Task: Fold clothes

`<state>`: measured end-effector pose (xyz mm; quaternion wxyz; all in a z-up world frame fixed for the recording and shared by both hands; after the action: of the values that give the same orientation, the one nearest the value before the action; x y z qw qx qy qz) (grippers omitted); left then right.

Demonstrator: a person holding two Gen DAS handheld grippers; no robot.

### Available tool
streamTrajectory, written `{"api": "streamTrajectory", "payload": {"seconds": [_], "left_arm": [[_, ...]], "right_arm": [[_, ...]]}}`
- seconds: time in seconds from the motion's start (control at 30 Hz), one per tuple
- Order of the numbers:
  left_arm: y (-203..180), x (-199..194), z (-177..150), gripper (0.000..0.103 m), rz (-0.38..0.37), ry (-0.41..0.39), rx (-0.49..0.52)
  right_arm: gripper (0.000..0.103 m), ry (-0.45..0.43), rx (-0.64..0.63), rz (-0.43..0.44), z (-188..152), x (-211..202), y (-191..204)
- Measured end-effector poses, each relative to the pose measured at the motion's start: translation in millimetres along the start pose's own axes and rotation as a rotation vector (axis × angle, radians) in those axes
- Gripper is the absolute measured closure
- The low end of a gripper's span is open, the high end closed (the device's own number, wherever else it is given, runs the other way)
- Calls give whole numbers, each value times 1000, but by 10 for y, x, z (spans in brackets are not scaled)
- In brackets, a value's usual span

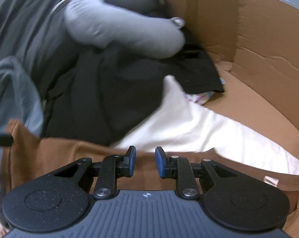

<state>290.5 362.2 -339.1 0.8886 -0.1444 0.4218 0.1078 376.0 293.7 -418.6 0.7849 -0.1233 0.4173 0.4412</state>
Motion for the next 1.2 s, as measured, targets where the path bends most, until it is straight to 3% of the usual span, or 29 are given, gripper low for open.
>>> {"api": "streamTrajectory", "payload": {"seconds": [0.13, 0.37, 0.47, 0.7, 0.83, 1.1, 1.2], "left_arm": [[129, -94, -140, 81, 22, 11, -17], [112, -207, -612, 81, 36, 55, -74], [98, -265, -779, 81, 94, 31, -72], [260, -168, -1064, 78, 190, 37, -189], [342, -78, -1160, 76, 245, 31, -269], [289, 148, -1223, 43, 241, 44, -258], [321, 199, -1222, 39, 216, 32, -299]], "right_arm": [[75, 17, -10, 27, -22, 68, 87], [75, -25, 1, 59, -83, -172, 225], [75, -39, 26, 74, -171, -314, 274], [75, -46, 96, 87, -552, -638, 421], [74, -50, 40, 56, -774, -799, 524], [74, -31, 65, 35, -985, -955, 457], [74, -24, 71, 32, -1051, -971, 457]]}}
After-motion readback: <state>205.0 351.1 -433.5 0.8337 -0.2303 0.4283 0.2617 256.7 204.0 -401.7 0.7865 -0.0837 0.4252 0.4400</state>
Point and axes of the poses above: each gripper's, at about its wrist camera, not at the fingertips, and x roughly the way its jaws point, y to its left, z to its top, the point moved 6 cm from there along x, roughly the way its jaws point
